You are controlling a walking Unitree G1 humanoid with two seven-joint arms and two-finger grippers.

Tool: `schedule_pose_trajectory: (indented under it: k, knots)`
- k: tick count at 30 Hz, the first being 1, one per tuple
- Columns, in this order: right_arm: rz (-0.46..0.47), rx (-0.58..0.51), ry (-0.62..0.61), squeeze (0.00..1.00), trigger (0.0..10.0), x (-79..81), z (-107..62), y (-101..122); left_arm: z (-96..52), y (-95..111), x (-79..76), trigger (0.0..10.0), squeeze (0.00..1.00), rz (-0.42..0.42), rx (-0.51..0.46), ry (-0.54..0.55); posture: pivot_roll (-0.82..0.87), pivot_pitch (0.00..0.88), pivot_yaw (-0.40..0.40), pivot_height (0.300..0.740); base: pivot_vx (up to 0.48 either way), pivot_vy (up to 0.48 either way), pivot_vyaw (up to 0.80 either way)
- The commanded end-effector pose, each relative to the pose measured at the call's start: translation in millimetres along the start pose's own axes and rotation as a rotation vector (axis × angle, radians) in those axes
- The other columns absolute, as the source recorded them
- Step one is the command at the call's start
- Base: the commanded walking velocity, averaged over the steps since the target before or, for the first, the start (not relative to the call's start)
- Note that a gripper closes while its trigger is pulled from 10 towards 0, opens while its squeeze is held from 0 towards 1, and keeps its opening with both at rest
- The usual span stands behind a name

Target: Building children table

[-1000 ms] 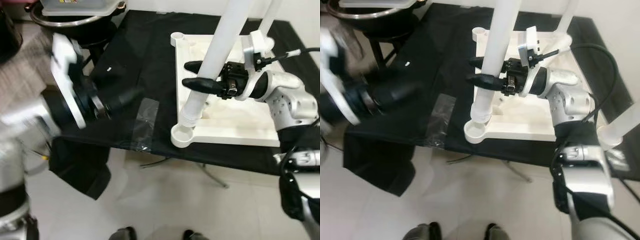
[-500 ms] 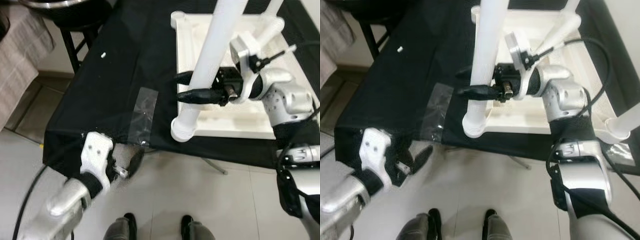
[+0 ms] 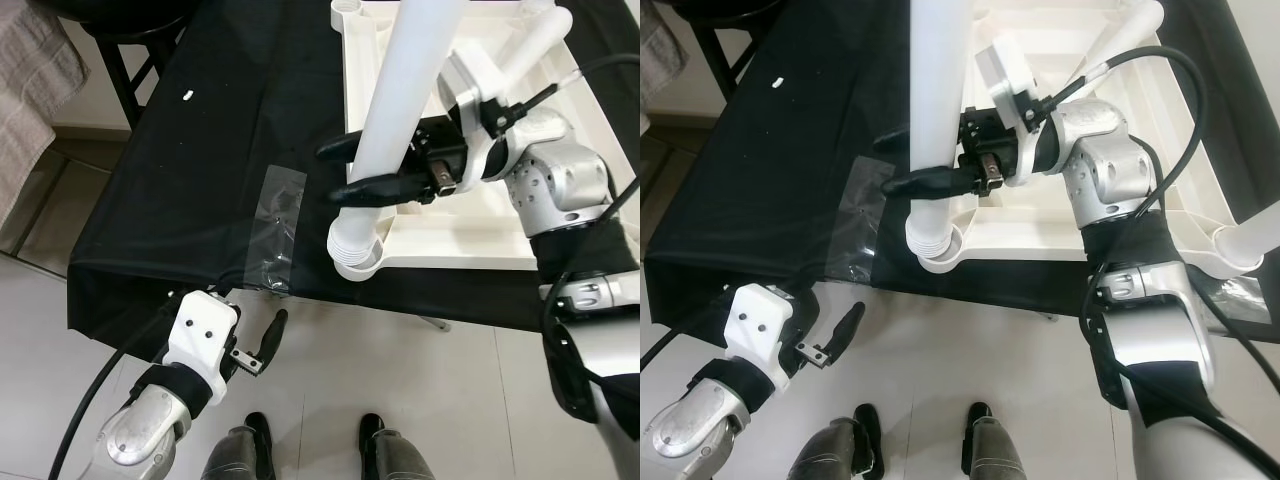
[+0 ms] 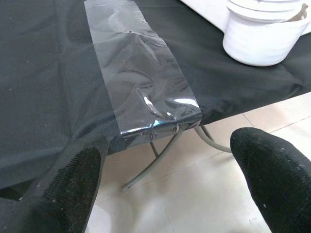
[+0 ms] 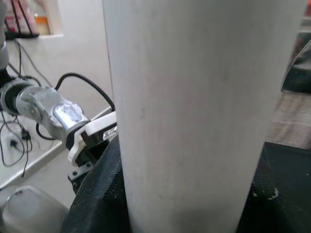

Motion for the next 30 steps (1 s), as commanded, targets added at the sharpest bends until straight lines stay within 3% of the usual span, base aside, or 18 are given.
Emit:
schedule_pose_trajectory:
  k: [1,12,30]
  knots:
    - [0.035,0.022,0.056,0.0,10.0,9.8,4.9,-8,-3.2,-4,-2.4,10.0,0.0,0.003,0.001,0.01,0.0,0.403,-0.005,0.74,0.0,0.0,0.0]
    - [0.059,0.027,0.076,0.0,10.0,17.1,1.4,-9,-2.8,-7,-4.9,10.0,0.0,0.011,-0.023,0.033,-0.01,0.391,-0.013,0.74,0.0,0.0,0.0]
    - [0.062,0.088,0.001,0.0,10.0,3.5,-12.0,-20,-4.3,-6,-3.6,10.0,0.0,0.026,-0.042,0.045,-0.01,0.403,-0.008,0.74,0.0,0.0,0.0]
Point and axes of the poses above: a point about 5 cm out from each wrist's last joint towards the gripper, its own z axis pointing out of the wrist towards the gripper, its own y axis along the axis of the wrist's last joint, x = y × z, the point moved 3 cm from there along z, pointing out of the wrist towards the gripper, and after that the axes turned 8 degrees about -z, right-handed, at the moved point
